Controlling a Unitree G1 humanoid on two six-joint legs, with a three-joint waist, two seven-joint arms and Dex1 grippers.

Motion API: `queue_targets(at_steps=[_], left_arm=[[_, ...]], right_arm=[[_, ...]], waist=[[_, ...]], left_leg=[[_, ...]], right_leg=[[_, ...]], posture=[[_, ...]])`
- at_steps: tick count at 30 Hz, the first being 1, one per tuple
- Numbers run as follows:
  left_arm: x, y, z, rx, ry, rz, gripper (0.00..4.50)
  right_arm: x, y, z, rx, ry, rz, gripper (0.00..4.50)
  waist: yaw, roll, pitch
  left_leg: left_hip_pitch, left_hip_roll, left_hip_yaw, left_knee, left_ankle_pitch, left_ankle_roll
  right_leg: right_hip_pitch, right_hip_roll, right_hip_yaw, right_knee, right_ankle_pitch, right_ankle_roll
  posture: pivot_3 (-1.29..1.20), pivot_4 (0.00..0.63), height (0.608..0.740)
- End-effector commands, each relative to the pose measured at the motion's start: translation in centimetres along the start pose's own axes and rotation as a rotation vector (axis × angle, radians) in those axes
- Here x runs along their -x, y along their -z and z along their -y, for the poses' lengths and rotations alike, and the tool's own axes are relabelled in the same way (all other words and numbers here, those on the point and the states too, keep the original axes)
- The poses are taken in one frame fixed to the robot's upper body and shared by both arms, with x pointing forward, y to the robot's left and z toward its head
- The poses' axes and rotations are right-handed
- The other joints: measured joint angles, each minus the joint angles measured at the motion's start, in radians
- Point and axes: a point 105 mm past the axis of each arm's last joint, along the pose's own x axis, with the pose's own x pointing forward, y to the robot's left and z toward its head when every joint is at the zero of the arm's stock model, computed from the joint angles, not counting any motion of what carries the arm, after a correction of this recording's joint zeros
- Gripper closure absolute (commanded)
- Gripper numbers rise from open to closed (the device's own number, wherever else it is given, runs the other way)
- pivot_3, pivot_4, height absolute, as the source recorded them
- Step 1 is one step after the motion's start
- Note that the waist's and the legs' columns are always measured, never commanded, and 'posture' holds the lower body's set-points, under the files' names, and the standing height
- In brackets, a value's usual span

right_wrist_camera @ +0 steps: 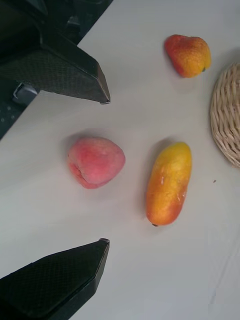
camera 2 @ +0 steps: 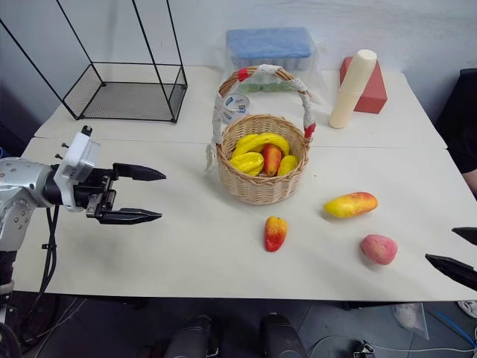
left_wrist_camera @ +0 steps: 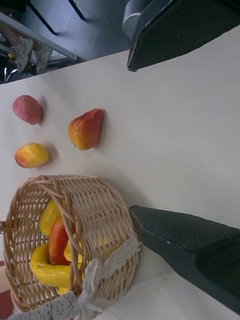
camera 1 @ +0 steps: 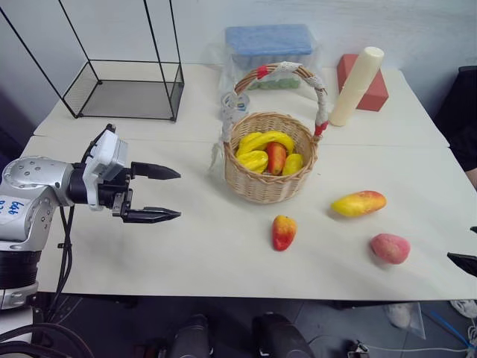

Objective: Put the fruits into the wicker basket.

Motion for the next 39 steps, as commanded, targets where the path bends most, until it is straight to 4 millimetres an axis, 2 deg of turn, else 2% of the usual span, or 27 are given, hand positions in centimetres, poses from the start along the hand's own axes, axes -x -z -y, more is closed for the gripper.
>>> queue_targets(at_steps=[1, 3, 7, 10, 11, 14, 17, 22, 24, 35, 39], left_arm=[[-0.2, -1.1, 0.1, -0.025, 0.016, 0.036, 0.0], [-0.5, -1.3, 0.2, -0.032, 0.026, 0.045, 0.0], [-1.4, -2.3, 1.0, -0.04, 0.107, 0.073, 0.0], [-2.0, -2.9, 1.7, -0.047, 0.175, 0.08, 0.0], [-2.3, -3.0, 1.8, -0.063, 0.187, 0.078, 0.0], [-3.3, -3.3, 2.0, -0.103, 0.206, 0.074, 0.0], [-4.0, -3.2, 2.2, -0.108, 0.227, 0.069, 0.0], [-4.5, -3.0, 2.5, -0.106, 0.239, 0.061, 0.0], [-4.5, -3.0, 2.5, -0.107, 0.234, 0.06, 0.0], [-4.5, -3.1, 2.3, -0.115, 0.208, 0.064, 0.0], [-4.4, -3.1, 2.2, -0.117, 0.198, 0.064, 0.0]], right_arm=[[-0.7, -1.6, -1.0, 0.076, -0.037, 0.02, 0.05], [-1.4, -2.6, -1.8, 0.104, -0.079, 0.035, 0.05], [-4.1, -5.0, -4.9, 0.151, -0.248, 0.08, 0.05], [-6.5, -6.5, -7.7, 0.181, -0.395, 0.125, 0.05], [-7.8, -6.7, -8.8, 0.194, -0.439, 0.138, 0.05], [-11.3, -6.5, -10.6, 0.244, -0.485, 0.164, 0.05], [-14.8, -5.5, -11.0, 0.302, -0.451, 0.154, 0.05], [-18.5, -3.3, -11.2, 0.367, -0.447, 0.082, 0.05], [-20.1, -2.9, -11.3, 0.344, -0.447, 0.076, 0.05], [-22.7, -1.4, -11.9, 0.298, -0.493, 0.029, 0.05], [-22.9, -1.4, -11.9, 0.303, -0.5, 0.037, 1.33]], waist=[[0.001, 0.0, 0.0], [0.0, 0.0, 0.0], [-0.003, 0.0, 0.0], [-0.003, 0.0, 0.0], [-0.003, 0.0, 0.0], [-0.002, 0.0, 0.0], [-0.001, 0.0, 0.0], [0.001, 0.0, 0.0], [0.0, -0.001, 0.0], [-0.002, 0.0, 0.0], [-0.001, 0.0, 0.0]], left_leg=[[0.0, 0.0, 0.0, 0.0, 0.0, 0.0], [0.0, 0.0, 0.0, 0.0, 0.0, -0.001], [0.0, 0.0, 0.0, 0.002, 0.001, -0.001], [0.0, 0.0, 0.0, 0.002, 0.001, -0.001], [0.0, 0.0, 0.0, 0.002, 0.001, -0.002], [0.0, 0.0, -0.001, 0.003, 0.002, -0.002], [-0.003, 0.0, -0.001, 0.004, 0.002, -0.002], [-0.004, 0.0, 0.0, 0.006, 0.001, -0.001], [-0.004, 0.0, 0.0, 0.006, 0.001, -0.001], [-0.003, 0.0, 0.0, 0.007, 0.002, -0.001], [-0.003, 0.0, -0.001, 0.007, 0.002, -0.001]], right_leg=[[0.0, 0.0, 0.0, 0.0, 0.0, 0.0], [0.0, 0.0, 0.0, 0.0, 0.0, 0.0], [0.0, 0.0, 0.0, 0.003, 0.0, 0.0], [0.0, 0.0, 0.0, 0.004, 0.0, 0.0], [-0.001, 0.0, 0.0, 0.004, 0.0, 0.0], [-0.002, 0.0, 0.0, 0.004, 0.0, 0.0], [-0.004, 0.0, 0.0, 0.004, 0.0, 0.0], [-0.005, -0.001, 0.0, 0.005, 0.0, 0.0], [-0.005, -0.001, 0.0, 0.005, 0.0, 0.0], [-0.005, -0.001, 0.0, 0.008, 0.0, 0.0], [-0.005, -0.001, -0.001, 0.009, 0.0, 0.0]], posture=[[0.0, 0.15, 0.74], [0.0, 0.15, 0.74], [0.0, 0.15, 0.74], [0.0, 0.15, 0.74], [0.0, 0.15, 0.74], [0.0, 0.15, 0.74], [0.0, 0.15, 0.74], [0.0, 0.15, 0.74], [0.0, 0.15, 0.74], [0.0, 0.15, 0.74], [0.0, 0.15, 0.74]])
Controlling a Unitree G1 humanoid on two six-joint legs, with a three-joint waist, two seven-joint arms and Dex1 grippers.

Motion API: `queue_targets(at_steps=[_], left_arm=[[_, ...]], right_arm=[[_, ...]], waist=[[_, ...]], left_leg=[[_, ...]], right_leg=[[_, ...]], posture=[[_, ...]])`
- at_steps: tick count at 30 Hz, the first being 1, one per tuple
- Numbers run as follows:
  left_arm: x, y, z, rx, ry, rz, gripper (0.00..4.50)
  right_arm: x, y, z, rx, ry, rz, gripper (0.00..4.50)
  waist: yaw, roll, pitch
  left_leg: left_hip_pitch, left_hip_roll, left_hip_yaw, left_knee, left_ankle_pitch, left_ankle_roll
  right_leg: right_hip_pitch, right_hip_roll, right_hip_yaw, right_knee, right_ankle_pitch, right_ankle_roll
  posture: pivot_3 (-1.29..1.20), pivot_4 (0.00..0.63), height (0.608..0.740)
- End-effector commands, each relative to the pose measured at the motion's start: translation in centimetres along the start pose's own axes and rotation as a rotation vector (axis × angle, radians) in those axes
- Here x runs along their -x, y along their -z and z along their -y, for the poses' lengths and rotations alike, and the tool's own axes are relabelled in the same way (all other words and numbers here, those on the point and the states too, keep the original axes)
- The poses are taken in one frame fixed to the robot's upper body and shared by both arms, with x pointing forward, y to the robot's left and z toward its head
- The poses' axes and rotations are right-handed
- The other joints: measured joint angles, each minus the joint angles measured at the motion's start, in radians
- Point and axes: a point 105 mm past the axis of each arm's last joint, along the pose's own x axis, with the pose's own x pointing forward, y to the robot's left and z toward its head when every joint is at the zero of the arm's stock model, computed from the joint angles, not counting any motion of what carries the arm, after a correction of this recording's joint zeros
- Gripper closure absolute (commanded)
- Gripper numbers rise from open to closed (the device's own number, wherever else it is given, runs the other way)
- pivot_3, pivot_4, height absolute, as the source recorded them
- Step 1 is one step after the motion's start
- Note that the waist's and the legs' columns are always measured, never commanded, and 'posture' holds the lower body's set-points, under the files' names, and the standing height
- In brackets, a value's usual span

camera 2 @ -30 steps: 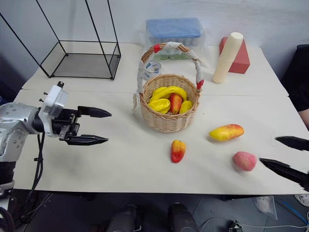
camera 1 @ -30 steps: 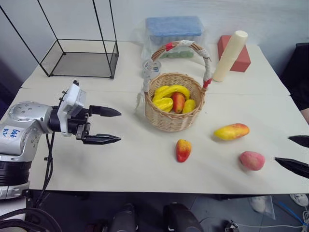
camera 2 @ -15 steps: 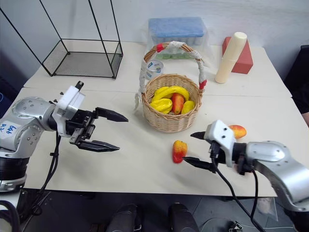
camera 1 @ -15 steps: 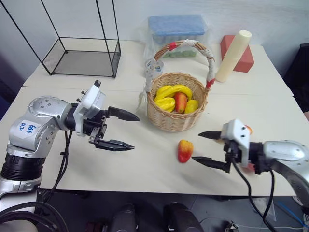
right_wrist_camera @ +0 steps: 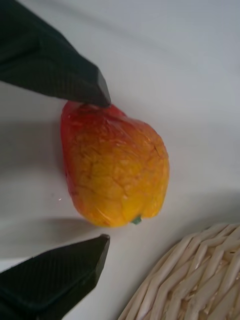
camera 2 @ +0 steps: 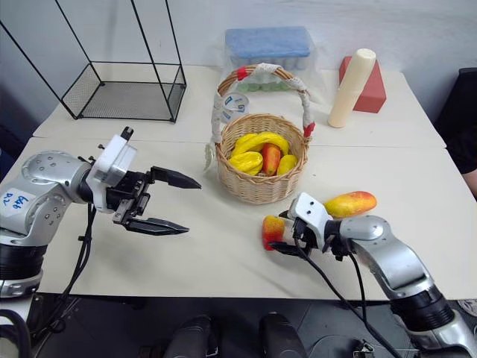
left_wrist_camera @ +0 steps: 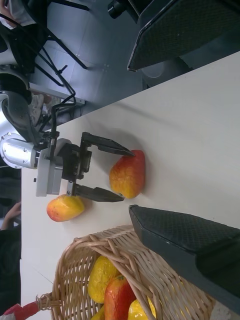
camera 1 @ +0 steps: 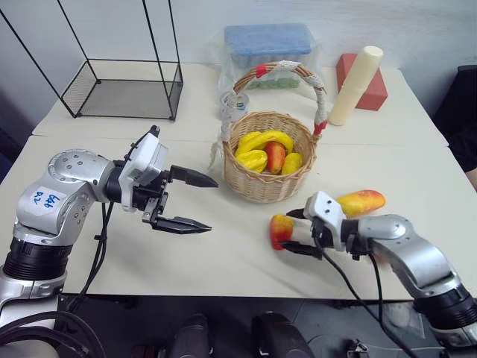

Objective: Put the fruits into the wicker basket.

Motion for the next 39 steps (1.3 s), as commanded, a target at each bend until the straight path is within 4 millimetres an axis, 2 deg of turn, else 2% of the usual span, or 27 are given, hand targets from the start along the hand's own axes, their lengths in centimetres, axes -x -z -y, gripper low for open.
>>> queue_targets(at_steps=[1, 3, 4, 7, 10, 12, 14, 17, 20, 22, 26, 32, 33, 35, 36, 39], left_arm=[[0.3, -0.8, 0.0, -0.048, -0.017, 0.002, 0.0], [0.4, -0.8, -0.1, -0.05, -0.029, 0.006, 0.0], [0.4, -0.9, -0.1, -0.05, -0.034, 0.009, 0.0], [0.6, -1.0, -0.3, -0.045, -0.053, 0.021, 0.0], [0.7, -1.2, -0.5, -0.043, -0.068, 0.028, 0.0], [0.7, -1.2, -0.6, -0.044, -0.072, 0.03, 0.0], [0.7, -1.3, -0.6, -0.046, -0.072, 0.03, 0.0], [0.5, -1.4, -1.0, -0.061, -0.082, 0.044, 0.0], [0.0, -1.5, -0.8, -0.063, -0.074, 0.061, 0.0], [-0.1, -1.5, -0.6, -0.061, -0.067, 0.063, 0.0], [-0.1, -1.4, -0.7, -0.059, -0.078, 0.065, 0.0], [-0.4, -1.7, -1.0, -0.067, -0.075, 0.083, 0.0], [-0.5, -1.7, -1.0, -0.069, -0.07, 0.088, 0.0], [-0.8, -1.9, -1.0, -0.071, -0.059, 0.1, 0.0], [-1.1, -2.1, -0.8, -0.073, -0.043, 0.111, 0.0], [-1.6, -2.3, -0.5, -0.075, -0.016, 0.127, 0.0]], right_arm=[[0.2, -0.4, 0.2, 0.045, 0.003, 0.008, 1.66], [0.7, -1.3, -0.3, 0.049, -0.019, 0.049, 2.14], [1.0, -2.1, -0.6, 0.051, -0.029, 0.079, 2.23], [1.9, -4.4, -1.2, 0.06, -0.057, 0.175, 2.26], [3.0, -7.7, -1.4, 0.051, -0.079, 0.287, 2.26], [3.5, -10.4, -0.8, 0.051, -0.07, 0.365, 2.26], [3.7, -11.9, -0.3, 0.061, -0.053, 0.399, 2.26], [2.7, -14.3, 3.2, 0.114, 0.119, 0.393, 2.26], [1.4, -14.3, 6.0, 0.159, 0.272, 0.315, 2.26], [1.0, -14.2, 7.0, 0.157, 0.329, 0.301, 2.26], [0.8, -14.1, 8.6, 0.163, 0.413, 0.273, 2.26], [1.6, -14.5, 7.6, 0.137, 0.361, 0.296, 0.21], [2.1, -14.6, 7.3, 0.131, 0.354, 0.302, 0.05], [3.3, -14.6, 6.2, 0.104, 0.313, 0.33, 0.05], [5.1, -14.4, 5.1, 0.079, 0.287, 0.356, 0.05], [8.4, -13.6, 3.2, 0.059, 0.269, 0.371, 0.05]], waist=[[0.0, 0.0, 0.0], [0.0, 0.0, 0.0], [0.001, 0.0, 0.0], [0.001, 0.0, 0.0], [-0.002, 0.0, 0.0], [-0.007, 0.0, 0.0], [-0.01, 0.0, 0.0], [-0.016, 0.0, 0.0], [-0.022, 0.0, 0.0], [-0.021, 0.0, 0.0], [-0.023, 0.0, 0.0], [-0.024, 0.0, 0.0], [-0.023, 0.0, 0.0], [-0.022, 0.0, 0.0], [-0.021, 0.0, 0.0], [-0.003, 0.0, 0.0]], left_leg=[[0.0, 0.0, 0.0, 0.0, 0.0, 0.0], [0.0, 0.0, 0.0, 0.0, 0.0, 0.0], [0.0, 0.0, 0.0, 0.0, 0.0, 0.0], [0.0, 0.0, 0.0, 0.0, 0.0, 0.0], [0.0, 0.0, 0.0, 0.0, 0.0, 0.0], [0.0, 0.0, 0.0, 0.0, 0.0, 0.0], [0.001, 0.0, 0.0, 0.0, 0.0, 0.0], [0.001, 0.0, -0.001, 0.0, 0.0, 0.0], [0.0, -0.001, 0.0, 0.0, 0.0, 0.001], [-0.002, -0.001, 0.0, 0.0, 0.001, 0.0], [-0.018, 0.0, 0.0, 0.007, 0.002, -0.001], [-0.022, 0.0, 0.0, 0.012, 0.002, -0.001], [-0.022, 0.0, 0.0, 0.012, 0.002, 0.0], [-0.021, 0.0, 0.0, 0.012, 0.003, 0.0], [-0.021, 0.0, 0.0, 0.012, 0.003, 0.0], [-0.022, 0.0, -0.002, 0.012, 0.002, 0.0]], right_leg=[[0.0, 0.0, 0.0, 0.0, 0.0, 0.0], [0.0, 0.0, 0.0, 0.0, 0.0, 0.0], [0.0, 0.0, 0.0, 0.0, 0.0, 0.0], [0.0, 0.0, 0.0, 0.0, 0.0, 0.0], [0.0, 0.0, 0.0, 0.0, 0.0, 0.0], [0.0, 0.0, 0.0, 0.001, 0.0, 0.0], [0.0, 0.0, 0.0, 0.003, 0.0, 0.0], [-0.001, 0.0, -0.001, 0.003, 0.0, 0.0], [-0.002, -0.002, 0.0, 0.005, 0.0, 0.0], [-0.005, -0.002, 0.0, 0.005, 0.0, 0.0], [-0.022, -0.001, 0.0, 0.018, 0.0, 0.0], [-0.026, -0.001, 0.0, 0.02, 0.0, 0.0], [-0.026, -0.001, 0.0, 0.02, 0.0, 0.0], [-0.026, -0.001, 0.0, 0.021, 0.0, -0.001], [-0.026, -0.001, 0.0, 0.021, 0.0, -0.001], [-0.025, -0.001, -0.001, 0.023, 0.0, -0.001]], posture=[[0.0, 0.15, 0.74], [0.0, 0.15, 0.74], [0.0, 0.15, 0.74], [0.0, 0.15, 0.74], [0.0, 0.15, 0.74], [0.0, 0.15, 0.74], [0.0, 0.15, 0.74], [0.0, 0.15, 0.74], [0.0, 0.15, 0.74], [0.0, 0.15, 0.74], [0.0, 0.15, 0.74], [0.0, 0.15, 0.74], [0.0, 0.15, 0.74], [0.0, 0.15, 0.74], [0.0, 0.15, 0.74], [0.0, 0.15, 0.74]])
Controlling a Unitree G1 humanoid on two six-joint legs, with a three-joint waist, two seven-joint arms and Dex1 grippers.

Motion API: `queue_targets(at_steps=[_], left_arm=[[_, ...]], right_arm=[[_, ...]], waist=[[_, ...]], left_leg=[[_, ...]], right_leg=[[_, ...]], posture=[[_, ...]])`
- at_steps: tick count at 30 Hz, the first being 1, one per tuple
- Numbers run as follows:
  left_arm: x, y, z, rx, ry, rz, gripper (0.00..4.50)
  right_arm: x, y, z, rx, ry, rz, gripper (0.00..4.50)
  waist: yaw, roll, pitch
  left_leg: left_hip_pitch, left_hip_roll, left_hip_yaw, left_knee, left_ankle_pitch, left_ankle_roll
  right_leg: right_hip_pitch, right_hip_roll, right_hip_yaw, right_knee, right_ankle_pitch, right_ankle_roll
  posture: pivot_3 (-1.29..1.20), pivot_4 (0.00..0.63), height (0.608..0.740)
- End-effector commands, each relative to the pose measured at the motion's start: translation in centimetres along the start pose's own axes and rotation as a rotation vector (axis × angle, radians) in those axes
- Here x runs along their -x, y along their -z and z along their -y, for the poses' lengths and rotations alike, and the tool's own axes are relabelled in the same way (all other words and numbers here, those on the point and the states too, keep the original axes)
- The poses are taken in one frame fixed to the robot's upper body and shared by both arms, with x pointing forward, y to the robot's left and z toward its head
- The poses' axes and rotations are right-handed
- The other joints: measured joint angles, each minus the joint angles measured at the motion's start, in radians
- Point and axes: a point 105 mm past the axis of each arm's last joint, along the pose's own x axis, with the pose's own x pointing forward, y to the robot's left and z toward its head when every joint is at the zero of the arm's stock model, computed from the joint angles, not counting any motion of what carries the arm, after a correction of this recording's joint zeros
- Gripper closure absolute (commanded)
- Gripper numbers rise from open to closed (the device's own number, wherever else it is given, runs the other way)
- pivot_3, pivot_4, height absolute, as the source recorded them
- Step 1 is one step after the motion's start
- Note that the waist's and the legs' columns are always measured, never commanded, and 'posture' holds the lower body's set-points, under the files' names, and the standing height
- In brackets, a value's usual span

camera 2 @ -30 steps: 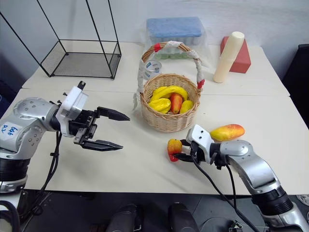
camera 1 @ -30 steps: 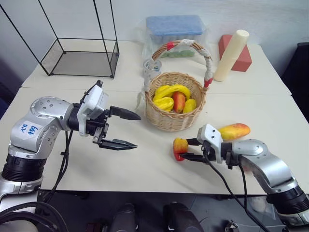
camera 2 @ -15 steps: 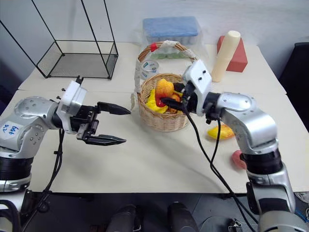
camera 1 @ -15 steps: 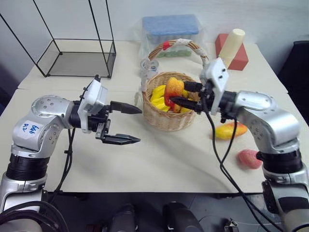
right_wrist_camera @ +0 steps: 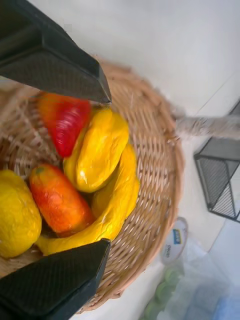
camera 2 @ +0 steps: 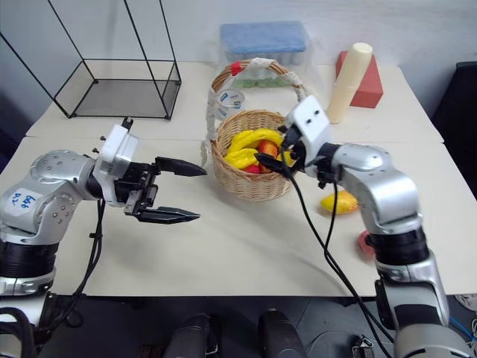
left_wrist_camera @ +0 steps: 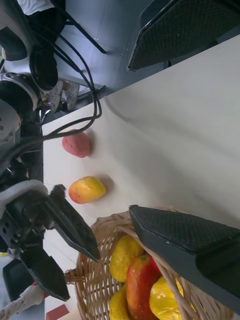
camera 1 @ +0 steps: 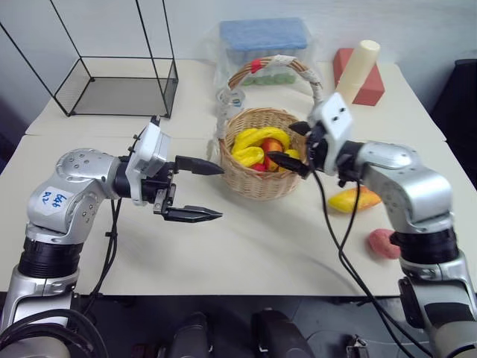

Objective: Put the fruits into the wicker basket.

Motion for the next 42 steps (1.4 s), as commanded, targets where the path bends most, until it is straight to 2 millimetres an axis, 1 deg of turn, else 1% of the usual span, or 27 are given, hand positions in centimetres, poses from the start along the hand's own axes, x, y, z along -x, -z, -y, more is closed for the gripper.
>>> queue_targets(at_steps=[1, 2, 3, 4, 5, 6, 8, 10, 12, 14, 15, 16, 19, 22, 24, 28, 30, 34, 37, 40, 42], left_arm=[[-0.5, -1.1, 0.6, -0.037, 0.04, 0.028, 0.0], [-0.5, -1.1, 0.7, -0.037, 0.045, 0.03, 0.0], [-0.6, -1.0, 0.7, -0.033, 0.054, 0.033, 0.0], [-0.7, -1.0, 0.8, -0.031, 0.06, 0.034, 0.0], [-0.8, -0.9, 0.8, -0.029, 0.065, 0.034, 0.0], [-0.8, -0.8, 0.7, -0.026, 0.072, 0.035, 0.0], [-1.0, -0.7, 0.7, -0.025, 0.087, 0.039, 0.0], [-1.1, -0.7, 0.6, -0.026, 0.096, 0.043, 0.0], [-1.5, -0.8, 0.5, -0.029, 0.115, 0.05, 0.0], [-1.8, -0.8, 0.5, -0.032, 0.13, 0.055, 0.0], [-1.8, -0.8, 0.5, -0.031, 0.136, 0.056, 0.0], [-1.9, -0.8, 0.5, -0.031, 0.141, 0.056, 0.0], [-1.9, -0.8, 0.7, -0.03, 0.146, 0.056, 0.0], [-2.0, -0.9, 0.8, -0.027, 0.139, 0.06, 0.0], [-2.0, -1.0, 0.8, -0.026, 0.132, 0.061, 0.0], [-1.8, -0.9, 0.9, -0.023, 0.12, 0.056, 0.0], [-1.7, -0.9, 0.9, -0.025, 0.108, 0.054, 0.0], [-1.5, -1.2, 1.0, -0.03, 0.09, 0.055, 0.0], [-1.4, -1.2, 1.0, -0.034, 0.083, 0.053, 0.0], [-1.5, -1.2, 1.0, -0.035, 0.076, 0.053, 0.0], [-1.4, -1.2, 1.0, -0.035, 0.072, 0.053, 0.0]], right_arm=[[5.3, -2.2, -1.0, 0.011, -0.004, 0.061, 0.05], [6.5, -2.0, -1.0, 0.001, 0.009, 0.05, 0.05], [9.5, -0.9, -0.8, -0.034, 0.058, 0.002, 0.05], [11.6, -0.2, -1.0, -0.054, 0.09, -0.038, 0.05], [13.5, 0.8, -1.2, -0.068, 0.128, -0.094, 0.05], [15.2, 1.8, -1.7, -0.086, 0.164, -0.153, 0.05], [17.8, 3.7, -2.6, -0.129, 0.217, -0.237, 0.05], [19.2, 4.6, -3.2, -0.163, 0.249, -0.276, 0.05], [20.6, 6.9, -3.7, -0.174, 0.305, -0.349, 0.05], [21.4, 8.7, -3.8, -0.187, 0.36, -0.395, 0.05], [21.7, 9.6, -3.8, -0.206, 0.387, -0.406, 0.05], [21.8, 10.4, -3.8, -0.22, 0.405, -0.416, 0.05], [21.7, 11.7, -3.7, -0.231, 0.424, -0.434, 0.05], [21.5, 13.0, -3.1, -0.218, 0.436, -0.463, 0.05], [21.2, 13.9, -2.5, -0.215, 0.441, -0.476, 0.05], [20.6, 15.4, -0.4, -0.217, 0.498, -0.487, 0.05], [20.3, 16.0, 0.2, -0.226, 0.506, -0.495, 0.05], [19.0, 16.9, 1.2, -0.264, 0.5, -0.468, 0.05], [18.3, 16.7, 1.5, -0.287, 0.49, -0.428, 0.56], [18.1, 16.4, 1.6, -0.28, 0.474, -0.413, 1.59], [18.0, 15.9, 1.5, -0.276, 0.458, -0.4, 2.08]], waist=[[0.007, 0.0, 0.0], [0.01, 0.0, 0.0], [0.011, 0.0, 0.0], [0.022, 0.0, 0.0], [0.022, 0.0, 0.0], [0.027, 0.0, 0.0], [0.03, 0.0, 0.0], [0.021, 0.001, -0.001], [0.008, 0.001, -0.001], [0.005, 0.001, -0.001], [0.003, 0.001, -0.001], [-0.001, 0.001, -0.001], [-0.006, 0.001, -0.001], [-0.005, 0.001, -0.001], [-0.003, 0.001, -0.001], [-0.003, 0.001, -0.001], [-0.002, 0.001, -0.001], [0.005, 0.001, -0.001], [0.008, 0.001, -0.001], [0.012, 0.001, -0.001], [0.013, 0.001, -0.001]], left_leg=[[0.0, 0.0, 0.0, 0.0, 0.0, 0.0], [0.0, 0.0, 0.001, 0.0, -0.001, 0.001], [0.0, 0.0, 0.0, 0.0, -0.001, 0.001], [0.001, 0.0, 0.0, 0.0, -0.001, 0.001], [0.002, -0.001, -0.002, -0.001, -0.001, 0.002], [0.006, 0.0, -0.002, -0.002, -0.002, 0.002], [0.008, 0.0, -0.002, -0.004, -0.002, 0.002], [0.009, 0.0, 0.0, -0.004, -0.001, 0.002], [0.013, 0.0, 0.0, -0.005, -0.001, 0.002], [0.02, 0.0, 0.0, -0.009, -0.001, 0.003], [0.025, -0.001, 0.001, -0.013, -0.001, 0.003], [0.026, -0.001, 0.001, -0.014, -0.001, 0.003], [0.026, -0.001, 0.001, -0.015, 0.001, 0.0], [0.026, -0.001, 0.001, -0.016, 0.002, -0.002], [0.025, -0.001, 0.001, -0.016, 0.002, -0.002], [0.026, -0.001, 0.001, -0.015, 0.002, -0.002], [0.026, -0.001, 0.001, -0.015, 0.002, -0.002], [0.026, -0.001, 0.001, -0.015, 0.002, -0.003], [0.025, -0.001, 0.001, -0.015, 0.002, -0.002], [0.025, -0.001, 0.001, -0.015, 0.002, -0.002], [0.025, -0.001, 0.001, -0.015, 0.002, -0.002]], right_leg=[[0.0, 0.0, 0.0, -0.001, 0.0, 0.0], [0.001, -0.001, 0.001, -0.002, 0.0, 0.0], [0.002, -0.001, 0.0, -0.004, 0.0, 0.0], [0.004, 0.0, 0.0, -0.008, 0.0, 0.0], [0.008, 0.0, -0.001, -0.012, 0.0, 0.0], [0.012, 0.001, -0.001, -0.014, 0.0, 0.0], [0.015, 0.002, 0.0, -0.018, 0.0, 0.0], [0.017, 0.002, 0.002, -0.02, 0.0, 0.001], [0.02, 0.003, 0.002, -0.021, 0.001, 0.002], [0.027, 0.004, 0.002, -0.024, 0.001, 0.002], [0.031, 0.003, 0.003, -0.026, 0.001, 0.002], [0.031, 0.003, 0.003, -0.026, 0.001, 0.002], [0.031, 0.003, 0.003, -0.026, 0.001, 0.002], [0.029, 0.004, 0.003, -0.026, 0.001, 0.002], [0.029, 0.004, 0.003, -0.026, 0.001, 0.002], [0.03, 0.003, 0.004, -0.026, 0.001, 0.002], [0.029, 0.003, 0.004, -0.026, 0.001, 0.002], [0.029, 0.004, 0.004, -0.026, 0.001, 0.002], [0.029, 0.003, 0.004, -0.026, 0.001, 0.002], [0.029, 0.003, 0.003, -0.026, 0.001, 0.002], [0.029, 0.003, 0.003, -0.026, 0.001, 0.002]], posture=[[0.0, 0.15, 0.74], [0.0, 0.15, 0.74], [0.0, 0.15, 0.74], [0.0, 0.15, 0.74], [0.0, 0.15, 0.74], [0.0, 0.15, 0.74], [0.0, 0.15, 0.74], [0.0, 0.15, 0.74], [0.0, 0.15, 0.74], [0.0, 0.15, 0.74], [0.0, 0.15, 0.74], [0.0, 0.15, 0.74], [0.0, 0.15, 0.74], [0.0, 0.15, 0.74], [0.0, 0.15, 0.74], [0.0, 0.15, 0.74], [0.0, 0.15, 0.74], [0.0, 0.15, 0.74], [0.0, 0.15, 0.74], [0.0, 0.15, 0.74], [0.0, 0.15, 0.74]])
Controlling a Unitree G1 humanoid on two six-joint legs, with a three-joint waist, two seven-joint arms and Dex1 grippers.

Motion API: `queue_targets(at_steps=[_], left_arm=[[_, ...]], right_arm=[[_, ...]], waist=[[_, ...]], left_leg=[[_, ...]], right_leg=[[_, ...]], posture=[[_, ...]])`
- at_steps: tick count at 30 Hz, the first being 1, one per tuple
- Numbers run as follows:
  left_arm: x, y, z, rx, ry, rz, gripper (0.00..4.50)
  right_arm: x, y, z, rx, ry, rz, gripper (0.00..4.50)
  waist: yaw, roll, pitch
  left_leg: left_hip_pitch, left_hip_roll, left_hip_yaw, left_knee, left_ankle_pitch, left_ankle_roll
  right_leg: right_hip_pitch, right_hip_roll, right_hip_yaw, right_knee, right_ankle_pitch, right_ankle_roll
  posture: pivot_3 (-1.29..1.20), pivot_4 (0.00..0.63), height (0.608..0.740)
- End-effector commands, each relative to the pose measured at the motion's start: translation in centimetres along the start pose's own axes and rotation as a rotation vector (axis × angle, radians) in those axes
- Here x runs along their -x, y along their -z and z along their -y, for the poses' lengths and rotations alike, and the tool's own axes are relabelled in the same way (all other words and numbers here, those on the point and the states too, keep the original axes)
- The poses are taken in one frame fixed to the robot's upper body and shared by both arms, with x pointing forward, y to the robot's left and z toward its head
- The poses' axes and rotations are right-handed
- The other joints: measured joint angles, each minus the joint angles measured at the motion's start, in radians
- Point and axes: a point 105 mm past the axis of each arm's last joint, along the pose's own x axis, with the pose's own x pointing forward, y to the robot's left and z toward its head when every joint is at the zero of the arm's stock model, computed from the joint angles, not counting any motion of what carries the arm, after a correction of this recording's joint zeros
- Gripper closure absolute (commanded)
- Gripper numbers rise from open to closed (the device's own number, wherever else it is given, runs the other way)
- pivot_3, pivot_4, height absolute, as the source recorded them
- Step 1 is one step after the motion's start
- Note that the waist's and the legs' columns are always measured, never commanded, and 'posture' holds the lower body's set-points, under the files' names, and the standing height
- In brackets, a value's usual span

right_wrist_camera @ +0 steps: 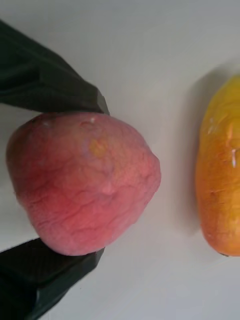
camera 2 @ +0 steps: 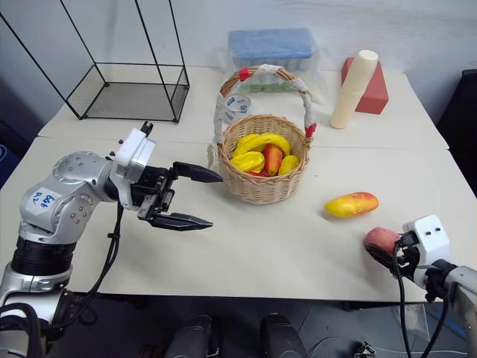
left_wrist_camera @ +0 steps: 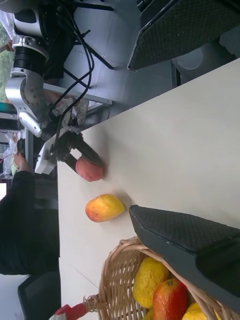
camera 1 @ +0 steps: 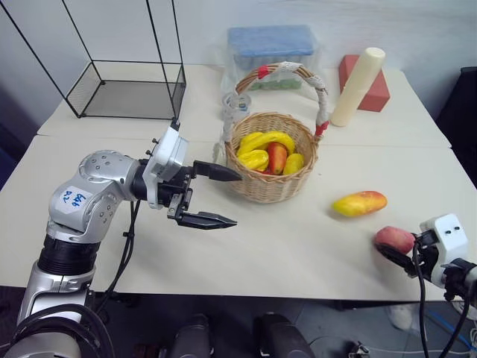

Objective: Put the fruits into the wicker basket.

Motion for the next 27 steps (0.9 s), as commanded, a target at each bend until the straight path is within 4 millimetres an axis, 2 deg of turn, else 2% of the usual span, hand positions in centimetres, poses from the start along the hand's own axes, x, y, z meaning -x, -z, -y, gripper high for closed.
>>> queue_targets(at_steps=[1, 3, 5, 8, 9, 12, 14, 16, 19, 21, 22, 26, 27], left_arm=[[0.2, -1.1, 0.4, -0.047, -0.002, 0.013, 0.0], [0.3, -1.1, 0.4, -0.046, -0.006, 0.013, 0.0], [0.4, -1.1, 0.5, -0.044, -0.009, 0.014, 0.0], [0.4, -1.1, 0.4, -0.042, -0.014, 0.015, 0.0], [0.4, -1.1, 0.4, -0.041, -0.016, 0.015, 0.0], [0.5, -1.0, 0.2, -0.036, -0.028, 0.011, 0.0], [0.6, -0.8, 0.0, -0.032, -0.033, 0.007, 0.0], [0.8, -0.7, -0.2, -0.036, -0.046, -0.001, 0.0], [0.9, -1.0, -0.4, -0.044, -0.06, 0.003, 0.0], [0.9, -1.1, -0.4, -0.05, -0.068, 0.003, 0.0], [0.9, -1.1, -0.4, -0.051, -0.07, 0.002, 0.0], [1.0, -1.1, -0.2, -0.052, -0.074, 0.003, 0.0], [1.0, -1.1, -0.2, -0.052, -0.075, 0.004, 0.0]], right_arm=[[0.6, -1.5, -0.2, 0.022, -0.022, 0.049, 2.13], [0.8, -2.8, -1.0, 0.039, -0.065, 0.088, 2.13], [1.1, -5.4, -2.9, 0.055, -0.162, 0.171, 2.13], [1.1, -10.1, -7.0, 0.065, -0.352, 0.316, 2.13], [1.0, -11.1, -7.8, 0.069, -0.385, 0.34, 2.13], [-0.5, -14.5, -10.9, 0.18, -0.452, 0.386, 2.13], [-1.5, -16.1, -12.2, 0.236, -0.462, 0.407, 2.13], [-3.7, -18.9, -13.6, 0.252, -0.447, 0.454, 2.13], [-6.8, -21.4, -14.7, 0.263, -0.396, 0.459, 2.13], [-8.4, -21.9, -14.2, 0.206, -0.353, 0.439, 1.43], [-8.7, -21.9, -14.1, 0.196, -0.348, 0.435, 1.26], [-8.4, -22.1, -14.2, 0.207, -0.35, 0.442, 0.01], [-7.9, -22.2, -14.3, 0.2, -0.365, 0.45, 0.01]], waist=[[-0.001, 0.0, 0.0], [-0.001, 0.0, 0.0], [-0.004, 0.0, 0.0], [-0.019, 0.0, 0.0], [-0.024, 0.0, 0.0], [-0.028, 0.0, 0.0], [-0.028, 0.0, 0.0], [-0.028, 0.0, 0.0], [-0.032, 0.0, 0.0], [-0.027, 0.0, 0.0], [-0.024, 0.0, 0.0], [-0.017, 0.0, 0.0], [-0.019, 0.0, 0.0]], left_leg=[[0.0, 0.0, 0.0, 0.0, 0.0, 0.0], [0.0, 0.0, 0.0, 0.0, 0.0, 0.0], [0.0, 0.0, 0.0, 0.0, 0.0, 0.0], [0.001, 0.001, 0.0, 0.0, 0.0, -0.001], [0.001, 0.001, 0.0, 0.0, 0.001, -0.001], [0.001, 0.001, -0.001, 0.0, 0.001, -0.001], [0.0, 0.001, -0.001, -0.001, 0.001, -0.001], [-0.002, 0.001, -0.001, 0.0, 0.0, -0.001], [-0.003, 0.001, 0.0, 0.0, 0.0, -0.001], [-0.005, 0.001, 0.0, 0.0, 0.001, -0.001], [-0.008, 0.001, -0.001, 0.001, 0.001, -0.001], [-0.023, 0.0, 0.0, 0.007, 0.0, 0.001], [-0.026, 0.0, 0.0, 0.009, 0.0, 0.002]], right_leg=[[0.0, 0.0, 0.0, 0.0, 0.0, 0.0], [0.0, 0.0, 0.0, 0.0, 0.0, 0.0], [0.0, 0.0, 0.0, 0.0, 0.0, 0.0], [0.0, 0.001, 0.0, 0.001, 0.0, 0.0], [0.0, 0.001, 0.0, 0.002, 0.0, 0.0], [0.0, 0.001, -0.001, 0.002, 0.0, 0.0], [-0.001, 0.0, -0.001, 0.001, 0.0, 0.0], [-0.003, 0.0, 0.0, 0.001, 0.0, 0.0], [-0.006, -0.001, 0.0, 0.003, 0.0, -0.001], [-0.01, -0.001, 0.0, 0.005, 0.0, -0.002], [-0.013, -0.001, -0.001, 0.008, 0.0, -0.002], [-0.028, -0.003, -0.001, 0.018, 0.0, -0.002], [-0.03, -0.004, -0.001, 0.019, 0.0, -0.002]], posture=[[0.0, 0.15, 0.74], [0.0, 0.15, 0.74], [0.0, 0.15, 0.74], [0.0, 0.15, 0.74], [0.0, 0.15, 0.74], [0.0, 0.15, 0.74], [0.0, 0.15, 0.74], [0.0, 0.15, 0.74], [0.0, 0.15, 0.74], [0.0, 0.15, 0.74], [0.0, 0.15, 0.74], [0.0, 0.15, 0.74], [0.0, 0.15, 0.74]])
